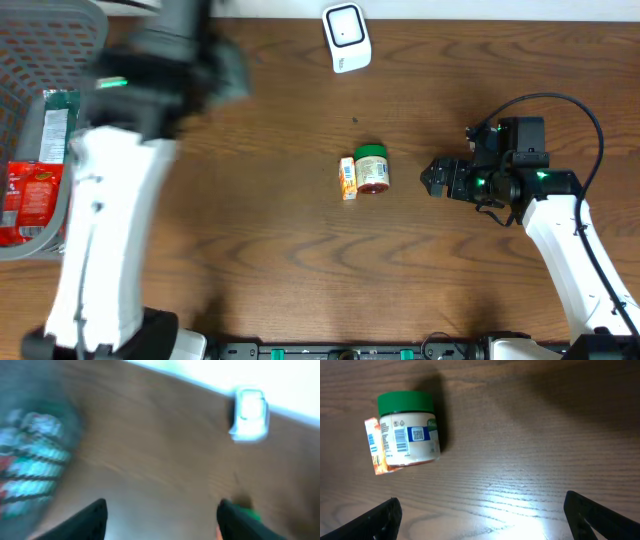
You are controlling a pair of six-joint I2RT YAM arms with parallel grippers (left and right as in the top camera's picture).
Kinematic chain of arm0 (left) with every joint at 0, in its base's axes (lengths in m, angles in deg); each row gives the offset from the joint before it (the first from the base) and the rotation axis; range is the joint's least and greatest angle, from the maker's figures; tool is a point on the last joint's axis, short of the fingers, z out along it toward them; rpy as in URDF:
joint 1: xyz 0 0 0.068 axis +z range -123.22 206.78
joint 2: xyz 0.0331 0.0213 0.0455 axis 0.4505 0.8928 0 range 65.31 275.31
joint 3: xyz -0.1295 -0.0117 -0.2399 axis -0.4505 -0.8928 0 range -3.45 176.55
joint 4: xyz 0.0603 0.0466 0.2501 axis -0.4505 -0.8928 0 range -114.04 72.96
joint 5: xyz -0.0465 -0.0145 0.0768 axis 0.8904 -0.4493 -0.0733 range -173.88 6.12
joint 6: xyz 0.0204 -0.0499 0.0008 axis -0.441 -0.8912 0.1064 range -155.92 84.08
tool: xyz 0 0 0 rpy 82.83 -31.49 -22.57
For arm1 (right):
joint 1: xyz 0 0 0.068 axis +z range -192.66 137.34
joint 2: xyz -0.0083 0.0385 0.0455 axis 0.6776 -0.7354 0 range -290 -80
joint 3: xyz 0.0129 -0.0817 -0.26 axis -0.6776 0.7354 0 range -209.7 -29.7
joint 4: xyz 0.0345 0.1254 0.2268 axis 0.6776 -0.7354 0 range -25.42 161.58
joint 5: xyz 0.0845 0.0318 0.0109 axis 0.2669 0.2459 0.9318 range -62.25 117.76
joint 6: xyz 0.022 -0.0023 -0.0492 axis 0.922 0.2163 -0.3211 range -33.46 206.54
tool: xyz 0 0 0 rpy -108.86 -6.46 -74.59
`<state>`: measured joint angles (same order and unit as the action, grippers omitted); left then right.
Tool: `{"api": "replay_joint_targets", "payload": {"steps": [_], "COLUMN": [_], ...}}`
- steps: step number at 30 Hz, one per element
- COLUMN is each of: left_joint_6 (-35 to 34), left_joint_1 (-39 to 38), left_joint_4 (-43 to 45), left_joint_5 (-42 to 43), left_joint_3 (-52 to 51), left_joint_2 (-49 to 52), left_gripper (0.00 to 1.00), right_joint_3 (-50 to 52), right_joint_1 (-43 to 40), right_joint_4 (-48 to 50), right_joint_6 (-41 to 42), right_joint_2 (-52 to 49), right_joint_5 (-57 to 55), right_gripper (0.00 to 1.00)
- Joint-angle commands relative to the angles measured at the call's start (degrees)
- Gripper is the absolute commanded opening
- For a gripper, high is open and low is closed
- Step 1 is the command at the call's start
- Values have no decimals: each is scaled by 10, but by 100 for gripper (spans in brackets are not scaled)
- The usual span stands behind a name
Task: Scan the item barcode
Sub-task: 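Move the left gripper back over the basket, then reach the left gripper into the basket toward the white wipes pack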
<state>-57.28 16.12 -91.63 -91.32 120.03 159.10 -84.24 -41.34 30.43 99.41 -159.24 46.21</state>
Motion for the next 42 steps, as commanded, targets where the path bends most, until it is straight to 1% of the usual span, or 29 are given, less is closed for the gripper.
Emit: {"api": "replay_joint_targets", "payload": {"steps": [1,7,10,13,16,19,25,27,29,34,40,42], "left_joint_6": [9,7,-32,-53,-56,-56,-50,-28,4,105,151,152], "left_joint_1": [90,237,299,342,381,400,414,419,421,431,443,445], "left_joint_4": [-30,-38,-43,-42,-43,-41,-34,-34,-33,-19,-12,-12], "left_joint_5": [-46,-47,-47,-46,-46,-46,-46,-46,-40,48,58,61], "left_joint_3": [54,41,27,12,3,3,3,3,3,3,3,3], "left_joint_2": [-12,-5,6,19,44,72,137,160,176,205,231,239], "left_gripper": [74,77,77,77,78,78,78,81,82,82,83,92], "right_joint_3": [-8,-8,-8,-8,-8,-8,-8,-8,-8,-8,-8,-8], "right_joint_1": [7,6,6,6,7,6,6,7,6,6,7,7], "right_joint_4": [0,0,0,0,0,0,0,0,0,0,0,0], "right_joint_6": [4,4,4,4,4,4,4,4,4,4,4,4], "right_joint_2": [0,0,0,0,0,0,0,0,0,0,0,0], "right_joint_5": [5,5,5,4,5,5,4,5,5,4,5,5], "right_gripper": [99,99,99,99,99,99,99,99,99,99,99,99]}}
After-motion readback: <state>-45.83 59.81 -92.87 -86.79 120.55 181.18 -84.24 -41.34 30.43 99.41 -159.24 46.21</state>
